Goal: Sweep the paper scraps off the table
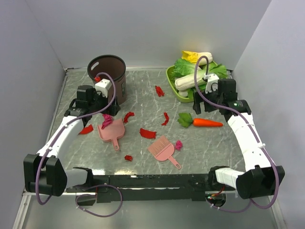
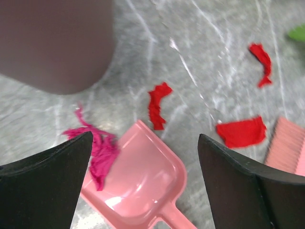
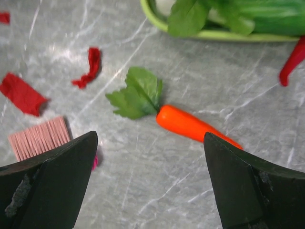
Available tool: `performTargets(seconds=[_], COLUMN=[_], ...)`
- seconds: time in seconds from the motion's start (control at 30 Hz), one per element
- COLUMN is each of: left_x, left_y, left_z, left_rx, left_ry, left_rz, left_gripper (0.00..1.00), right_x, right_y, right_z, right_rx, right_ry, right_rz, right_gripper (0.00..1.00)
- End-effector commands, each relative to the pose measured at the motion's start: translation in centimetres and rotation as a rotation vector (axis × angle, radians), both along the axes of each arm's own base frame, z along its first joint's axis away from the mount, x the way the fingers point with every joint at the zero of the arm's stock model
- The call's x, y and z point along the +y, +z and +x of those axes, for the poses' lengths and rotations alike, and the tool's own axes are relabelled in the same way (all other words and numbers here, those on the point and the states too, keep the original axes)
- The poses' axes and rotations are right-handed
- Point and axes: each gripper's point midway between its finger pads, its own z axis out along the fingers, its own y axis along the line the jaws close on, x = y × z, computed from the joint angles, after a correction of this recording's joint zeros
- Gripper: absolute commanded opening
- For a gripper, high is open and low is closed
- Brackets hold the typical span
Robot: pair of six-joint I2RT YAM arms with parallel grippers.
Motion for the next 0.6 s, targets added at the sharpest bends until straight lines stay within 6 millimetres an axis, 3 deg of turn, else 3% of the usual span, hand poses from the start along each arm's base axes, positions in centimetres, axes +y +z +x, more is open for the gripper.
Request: performTargets(seconds=[0.0,0.27,0.57], left_x=[-2.1,-3.0,-4.1], left_y=[-0.2,-2.0,-3.8], left_z=[-1.4,-3.7,-7.2], left_rx=[-0.005,0.039,0.048], left_ry=[-0.175,-0.325,-0.517], left_rz=[-0.026,0.038,0.154], left_gripper=[0.96,0.98,0.95], right_x=[1.9,4.8,8.1], right_y=[-1.7,-6.1,-8.9], right_z=[-2.7,-7.1,-8.3], right_rx=[0.056,0.129,0.111], right_ry=[0.243,0.584,0.804], right_rz=[-0.023,-0.172,-0.308], right_gripper=[1.00,1.00,0.97])
